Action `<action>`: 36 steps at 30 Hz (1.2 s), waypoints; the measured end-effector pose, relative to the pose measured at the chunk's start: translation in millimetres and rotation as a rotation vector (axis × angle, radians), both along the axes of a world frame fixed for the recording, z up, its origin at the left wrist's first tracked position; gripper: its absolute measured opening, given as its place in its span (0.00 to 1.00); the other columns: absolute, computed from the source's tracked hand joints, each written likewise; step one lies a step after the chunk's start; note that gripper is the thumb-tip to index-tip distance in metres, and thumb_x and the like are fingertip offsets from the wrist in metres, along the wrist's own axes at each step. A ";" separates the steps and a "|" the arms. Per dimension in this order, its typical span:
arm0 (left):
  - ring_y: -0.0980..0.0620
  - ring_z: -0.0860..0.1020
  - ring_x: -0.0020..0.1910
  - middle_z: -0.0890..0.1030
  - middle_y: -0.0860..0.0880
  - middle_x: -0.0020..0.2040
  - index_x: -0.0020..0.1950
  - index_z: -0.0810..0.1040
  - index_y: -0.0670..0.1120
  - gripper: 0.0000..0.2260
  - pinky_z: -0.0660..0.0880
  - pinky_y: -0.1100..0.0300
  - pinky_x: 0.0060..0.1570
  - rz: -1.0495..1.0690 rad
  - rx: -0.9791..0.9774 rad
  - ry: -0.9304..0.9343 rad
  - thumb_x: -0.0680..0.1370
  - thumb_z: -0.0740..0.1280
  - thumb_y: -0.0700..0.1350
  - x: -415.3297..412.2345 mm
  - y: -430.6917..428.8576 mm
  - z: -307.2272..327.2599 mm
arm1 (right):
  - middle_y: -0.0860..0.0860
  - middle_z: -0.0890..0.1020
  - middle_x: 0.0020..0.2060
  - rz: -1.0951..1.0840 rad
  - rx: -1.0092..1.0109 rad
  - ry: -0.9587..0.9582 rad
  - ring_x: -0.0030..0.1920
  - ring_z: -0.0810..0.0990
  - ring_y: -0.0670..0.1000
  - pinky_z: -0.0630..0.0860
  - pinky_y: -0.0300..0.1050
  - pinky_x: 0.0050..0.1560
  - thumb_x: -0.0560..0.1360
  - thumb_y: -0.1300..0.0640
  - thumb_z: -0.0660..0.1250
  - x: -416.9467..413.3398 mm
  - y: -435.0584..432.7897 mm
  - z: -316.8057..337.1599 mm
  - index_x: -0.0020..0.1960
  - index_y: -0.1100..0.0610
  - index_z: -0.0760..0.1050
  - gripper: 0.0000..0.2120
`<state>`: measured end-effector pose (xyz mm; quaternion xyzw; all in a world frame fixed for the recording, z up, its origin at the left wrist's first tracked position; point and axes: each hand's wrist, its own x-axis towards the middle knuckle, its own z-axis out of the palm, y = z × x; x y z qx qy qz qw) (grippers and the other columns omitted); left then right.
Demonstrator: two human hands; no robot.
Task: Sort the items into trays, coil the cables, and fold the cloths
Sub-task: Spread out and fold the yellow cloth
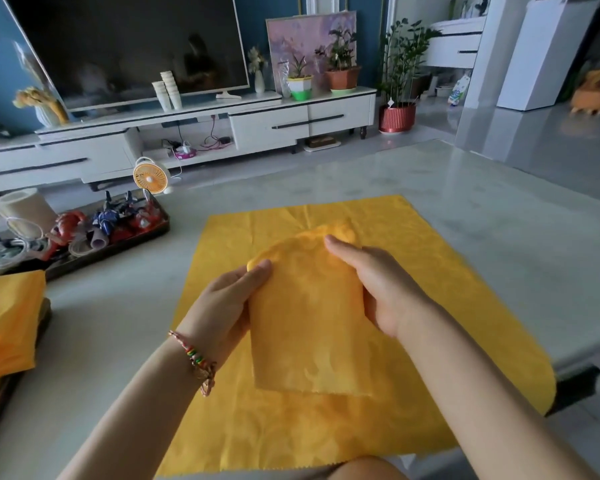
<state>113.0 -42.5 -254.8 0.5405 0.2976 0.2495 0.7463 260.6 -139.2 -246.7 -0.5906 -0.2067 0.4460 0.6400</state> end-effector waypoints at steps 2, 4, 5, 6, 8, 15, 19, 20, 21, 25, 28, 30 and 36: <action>0.53 0.83 0.38 0.85 0.45 0.42 0.48 0.80 0.41 0.14 0.80 0.62 0.39 0.054 0.058 -0.045 0.69 0.65 0.49 0.5 -0.3 0.2 | 0.55 0.85 0.44 0.130 -0.036 0.027 0.45 0.85 0.53 0.80 0.46 0.49 0.71 0.51 0.71 -6.0 -8.0 -5.3 0.49 0.59 0.82 0.13; 0.53 0.82 0.42 0.85 0.46 0.45 0.48 0.81 0.44 0.14 0.80 0.62 0.41 0.110 0.157 -0.033 0.68 0.66 0.51 -1.7 -2.2 0.3 | 0.55 0.85 0.43 0.108 -0.035 -0.040 0.46 0.84 0.55 0.79 0.51 0.53 0.71 0.53 0.72 -9.9 -10.2 -9.1 0.48 0.60 0.82 0.11; 0.53 0.82 0.46 0.84 0.48 0.48 0.47 0.81 0.47 0.13 0.79 0.63 0.43 0.143 0.238 0.003 0.68 0.66 0.52 -3.0 -3.1 -1.2 | 0.55 0.85 0.42 0.053 -0.021 -0.076 0.45 0.84 0.56 0.79 0.53 0.54 0.70 0.53 0.72 -11.4 -10.3 -9.6 0.47 0.60 0.83 0.11; 0.54 0.79 0.53 0.82 0.51 0.55 0.45 0.81 0.50 0.11 0.76 0.63 0.49 0.185 0.367 0.068 0.68 0.66 0.54 -4.8 -3.8 -2.0 | 0.55 0.85 0.42 -0.002 0.001 -0.095 0.45 0.84 0.56 0.79 0.53 0.54 0.70 0.54 0.72 -12.4 -10.6 -9.6 0.46 0.60 0.83 0.10; 0.56 0.66 0.68 0.69 0.55 0.69 0.42 0.80 0.54 0.09 0.67 0.59 0.63 0.264 0.684 0.203 0.69 0.65 0.57 -9.3 -5.8 -2.5 | 0.56 0.85 0.42 -0.075 0.054 -0.107 0.46 0.84 0.57 0.79 0.54 0.53 0.70 0.55 0.72 -15.3 -10.4 -8.9 0.46 0.59 0.83 0.09; 0.58 0.75 0.60 0.83 0.58 0.46 0.32 0.79 0.36 0.24 0.68 0.60 0.60 0.310 0.995 0.021 0.73 0.65 0.56 -22.0 -13.4 8.1 | 0.46 0.84 0.48 -0.113 0.278 -0.224 0.48 0.83 0.45 0.78 0.36 0.44 0.62 0.48 0.75 -17.8 -7.8 -7.1 0.63 0.45 0.74 0.29; 0.51 0.68 0.34 0.69 0.45 0.34 0.39 0.72 0.29 0.27 0.67 0.59 0.36 0.315 0.555 0.038 0.74 0.66 0.56 -19.2 -15.4 14.0 | 0.50 0.83 0.35 -0.083 0.268 -0.267 0.36 0.82 0.48 0.76 0.38 0.33 0.65 0.45 0.72 -18.4 -5.3 -6.8 0.39 0.56 0.81 0.15; 0.50 0.69 0.35 0.69 0.44 0.36 0.43 0.75 0.31 0.23 0.68 0.58 0.37 0.294 0.422 0.043 0.74 0.66 0.54 -19.4 -14.6 13.6 | 0.53 0.82 0.34 -0.075 0.256 -0.250 0.34 0.81 0.50 0.75 0.40 0.33 0.68 0.47 0.72 -18.9 -4.3 -8.8 0.37 0.60 0.80 0.15; 0.49 0.71 0.36 0.72 0.43 0.37 0.46 0.76 0.33 0.20 0.69 0.56 0.38 0.272 0.306 0.049 0.73 0.66 0.52 -22.8 -13.9 13.0 | 0.55 0.82 0.35 -0.038 0.257 -0.208 0.34 0.81 0.52 0.75 0.41 0.33 0.69 0.49 0.72 -20.8 -2.7 -11.5 0.39 0.61 0.80 0.14; 0.45 0.80 0.43 0.82 0.44 0.48 0.55 0.77 0.46 0.19 0.75 0.53 0.41 0.104 0.040 0.012 0.66 0.69 0.49 -43.8 -7.4 13.8 | 0.53 0.85 0.47 0.285 0.249 -0.016 0.44 0.84 0.53 0.78 0.43 0.37 0.63 0.56 0.75 -27.6 0.0 -12.2 0.55 0.49 0.78 0.21; 0.45 0.82 0.48 0.82 0.45 0.54 0.61 0.73 0.50 0.28 0.81 0.52 0.40 0.042 -0.044 0.056 0.63 0.74 0.36 -68.1 0.2 13.5 | 0.48 0.84 0.48 0.447 0.153 -0.115 0.45 0.84 0.53 0.79 0.46 0.36 0.67 0.63 0.74 -41.6 5.5 -19.7 0.61 0.40 0.72 0.29; 0.43 0.79 0.53 0.78 0.43 0.59 0.64 0.69 0.51 0.32 0.79 0.46 0.45 -0.022 -0.075 0.137 0.64 0.72 0.32 -86.9 0.9 8.6 | 0.48 0.84 0.46 0.418 0.124 -0.167 0.43 0.84 0.54 0.79 0.48 0.35 0.71 0.65 0.70 -54.1 8.1 -24.8 0.63 0.38 0.69 0.30; 0.47 0.78 0.40 0.74 0.43 0.47 0.65 0.60 0.51 0.26 0.80 0.55 0.35 0.257 0.115 0.339 0.75 0.65 0.29 -150.6 13.5 11.3 | 0.51 0.84 0.47 0.510 0.164 -0.123 0.42 0.84 0.61 0.80 0.46 0.39 0.75 0.63 0.66 -109.6 33.6 -32.8 0.70 0.34 0.58 0.34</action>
